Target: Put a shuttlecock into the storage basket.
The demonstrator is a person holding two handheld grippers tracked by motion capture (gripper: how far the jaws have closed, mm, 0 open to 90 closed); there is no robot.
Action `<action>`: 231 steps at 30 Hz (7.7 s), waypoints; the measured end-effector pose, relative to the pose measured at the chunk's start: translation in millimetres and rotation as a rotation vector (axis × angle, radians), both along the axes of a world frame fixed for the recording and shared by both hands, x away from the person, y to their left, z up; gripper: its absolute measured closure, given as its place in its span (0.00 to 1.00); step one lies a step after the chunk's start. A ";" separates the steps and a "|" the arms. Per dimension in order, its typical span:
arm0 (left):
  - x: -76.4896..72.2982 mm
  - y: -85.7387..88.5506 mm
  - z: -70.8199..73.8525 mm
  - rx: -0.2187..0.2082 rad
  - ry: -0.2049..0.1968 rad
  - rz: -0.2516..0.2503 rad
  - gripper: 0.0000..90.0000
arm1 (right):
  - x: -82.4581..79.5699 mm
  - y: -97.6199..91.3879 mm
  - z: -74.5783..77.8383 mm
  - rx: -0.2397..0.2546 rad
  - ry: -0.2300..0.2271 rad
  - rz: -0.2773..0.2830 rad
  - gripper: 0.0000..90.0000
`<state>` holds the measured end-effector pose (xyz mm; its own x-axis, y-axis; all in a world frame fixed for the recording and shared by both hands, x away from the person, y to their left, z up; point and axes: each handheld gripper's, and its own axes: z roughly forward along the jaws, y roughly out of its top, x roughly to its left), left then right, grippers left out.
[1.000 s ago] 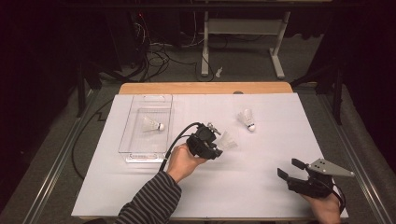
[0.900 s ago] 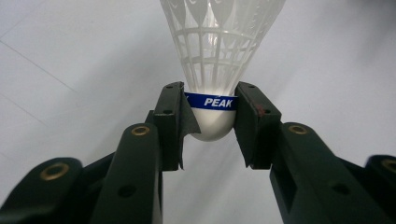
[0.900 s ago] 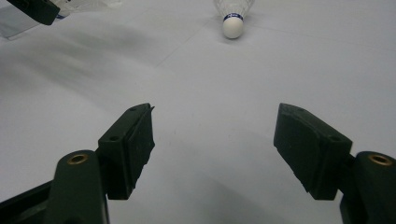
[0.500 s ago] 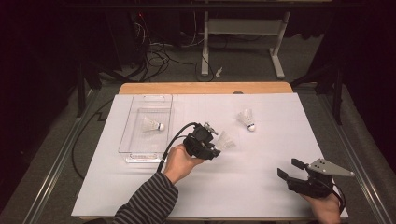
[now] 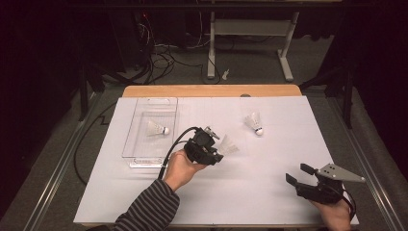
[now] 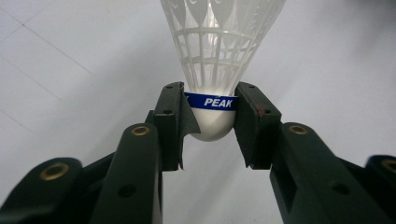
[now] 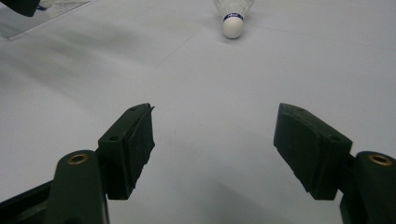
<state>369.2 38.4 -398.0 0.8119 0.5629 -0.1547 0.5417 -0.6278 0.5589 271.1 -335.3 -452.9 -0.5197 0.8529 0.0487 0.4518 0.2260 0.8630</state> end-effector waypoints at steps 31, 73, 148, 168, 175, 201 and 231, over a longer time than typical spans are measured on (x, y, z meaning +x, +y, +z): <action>-6.4 28.4 17.0 0.002 -0.051 0.054 0.72 | -0.2 0.1 0.1 -0.001 0.000 -0.001 0.32; -5.9 76.6 42.2 -0.047 -0.079 0.179 0.72 | 0.5 0.3 -0.3 0.001 0.004 -0.003 0.32; 2.9 155.0 35.6 -0.076 -0.091 0.423 0.72 | 0.8 1.2 -0.6 -0.003 0.010 -0.002 0.32; 40.1 155.2 26.5 -0.081 -0.047 0.513 0.71 | 1.0 0.7 -0.6 -0.002 0.007 -0.001 0.32; 51.4 152.0 26.2 -0.073 -0.030 0.536 0.71 | 1.1 0.6 -0.6 -0.002 0.006 0.000 0.32; 81.8 148.4 11.9 -0.037 0.028 0.629 0.71 | 0.9 0.7 -0.6 0.000 0.009 0.003 0.32; 78.3 152.9 12.3 -0.004 0.012 0.641 0.51 | 1.1 0.3 -0.7 0.002 0.008 0.003 0.32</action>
